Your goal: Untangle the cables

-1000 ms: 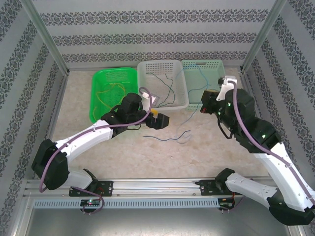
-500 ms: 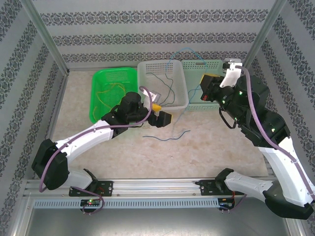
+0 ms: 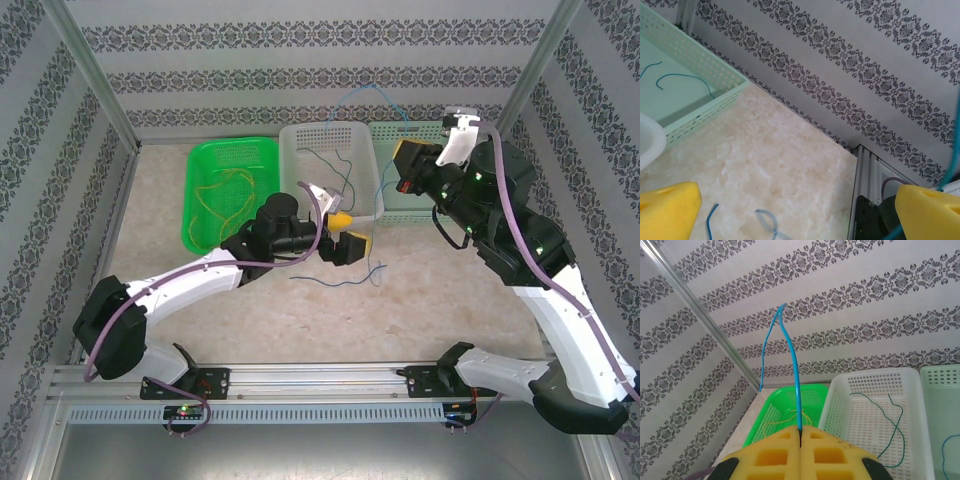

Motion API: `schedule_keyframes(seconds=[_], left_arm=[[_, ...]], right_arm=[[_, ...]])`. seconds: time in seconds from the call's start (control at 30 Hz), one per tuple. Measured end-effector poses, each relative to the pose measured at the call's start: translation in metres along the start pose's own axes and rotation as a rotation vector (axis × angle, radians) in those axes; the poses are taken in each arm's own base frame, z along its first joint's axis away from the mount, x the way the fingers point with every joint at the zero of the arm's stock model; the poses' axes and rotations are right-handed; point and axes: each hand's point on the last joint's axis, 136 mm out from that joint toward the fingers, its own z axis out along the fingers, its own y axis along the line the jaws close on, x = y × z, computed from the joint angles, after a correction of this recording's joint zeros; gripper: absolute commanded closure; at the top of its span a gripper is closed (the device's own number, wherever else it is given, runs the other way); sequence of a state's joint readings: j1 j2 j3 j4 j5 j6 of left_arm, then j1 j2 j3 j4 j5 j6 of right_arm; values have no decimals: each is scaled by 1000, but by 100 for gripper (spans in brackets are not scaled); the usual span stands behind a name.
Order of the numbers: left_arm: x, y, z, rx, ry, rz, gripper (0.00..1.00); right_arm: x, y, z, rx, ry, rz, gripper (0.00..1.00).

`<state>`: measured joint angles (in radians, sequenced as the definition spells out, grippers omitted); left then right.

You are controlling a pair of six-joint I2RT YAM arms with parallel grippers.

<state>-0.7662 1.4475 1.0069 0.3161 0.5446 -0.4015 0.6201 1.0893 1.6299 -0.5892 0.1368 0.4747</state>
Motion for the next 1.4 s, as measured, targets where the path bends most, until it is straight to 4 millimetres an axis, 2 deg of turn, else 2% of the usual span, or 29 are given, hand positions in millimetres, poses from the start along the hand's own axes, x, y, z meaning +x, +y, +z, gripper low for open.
schedule_keyframes(seconds=[0.3,0.43,0.57,0.73,0.9,1.03,1.17,1.33,1.4], left_arm=[[-21,3,-16,-80,-91,23,0],[-22,-1,-20,-68,-103,36,11],[-24,-8,-20,-29,-108,57,27],[-26,-13,-22,-19,-110,90,25],[-30,-22,-26,13,-119,133,30],[-33,-28,-11,76,-88,151,40],[-29,-26,10,129,-44,148,42],[-12,-23,25,184,18,114,64],[-8,-23,29,206,37,101,69]], right_arm=[[-3,-6,0,15,-6,12,100],[-2,-6,0,11,-1,21,100],[-3,-10,1,16,-1,26,100],[-5,-15,1,23,-3,38,100],[-2,-10,3,-12,19,59,100],[1,-4,8,-41,43,73,100],[5,0,11,-63,64,85,100],[4,0,10,-75,67,91,100],[3,-3,10,-71,65,94,100]])
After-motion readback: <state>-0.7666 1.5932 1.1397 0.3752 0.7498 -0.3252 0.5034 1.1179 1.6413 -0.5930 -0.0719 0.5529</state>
